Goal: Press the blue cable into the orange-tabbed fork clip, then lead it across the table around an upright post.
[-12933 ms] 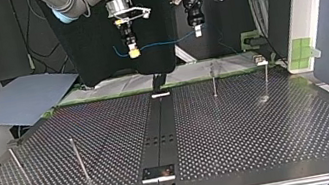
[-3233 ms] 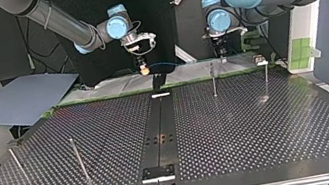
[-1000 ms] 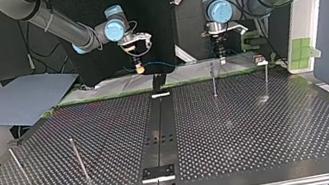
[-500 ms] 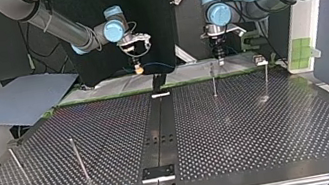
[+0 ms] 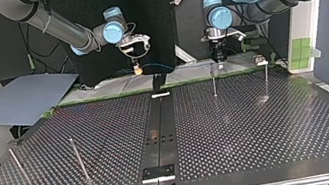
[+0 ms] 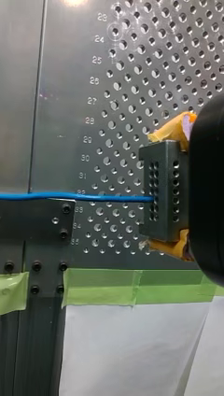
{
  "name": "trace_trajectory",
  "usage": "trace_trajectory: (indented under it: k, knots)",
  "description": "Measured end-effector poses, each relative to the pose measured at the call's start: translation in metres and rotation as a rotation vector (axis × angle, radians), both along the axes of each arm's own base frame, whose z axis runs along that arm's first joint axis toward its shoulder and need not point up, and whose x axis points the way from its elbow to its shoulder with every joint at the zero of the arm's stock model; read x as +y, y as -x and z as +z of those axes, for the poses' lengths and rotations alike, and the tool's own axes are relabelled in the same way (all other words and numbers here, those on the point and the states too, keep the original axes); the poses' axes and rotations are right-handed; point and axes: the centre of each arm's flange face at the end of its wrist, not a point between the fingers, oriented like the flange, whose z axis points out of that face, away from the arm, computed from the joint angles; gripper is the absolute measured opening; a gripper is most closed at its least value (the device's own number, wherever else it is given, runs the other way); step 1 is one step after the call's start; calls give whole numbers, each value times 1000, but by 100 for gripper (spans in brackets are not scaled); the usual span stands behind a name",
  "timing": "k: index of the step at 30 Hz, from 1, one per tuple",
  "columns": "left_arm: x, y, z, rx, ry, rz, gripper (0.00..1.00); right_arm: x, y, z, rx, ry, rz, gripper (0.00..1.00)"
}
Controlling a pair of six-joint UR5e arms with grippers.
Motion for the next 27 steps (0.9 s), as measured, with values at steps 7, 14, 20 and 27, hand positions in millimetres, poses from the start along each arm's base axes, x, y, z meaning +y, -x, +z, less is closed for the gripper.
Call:
trace_trajectory:
  k: [7,14,20,27]
  knots:
    - [2,0,-3,6,8,2,0,0,1,-1,2,-2,-2,0]
    - [4,-6,-3,3,14,1,0,-1,2,-1,-1,-4,-10,0]
    - [4,-8,-2,4,31,-10,0,-5,6,-2,-4,-6,-33,0]
    - [6,-9,-2,6,40,-13,0,-10,12,-3,-6,-8,-54,0]
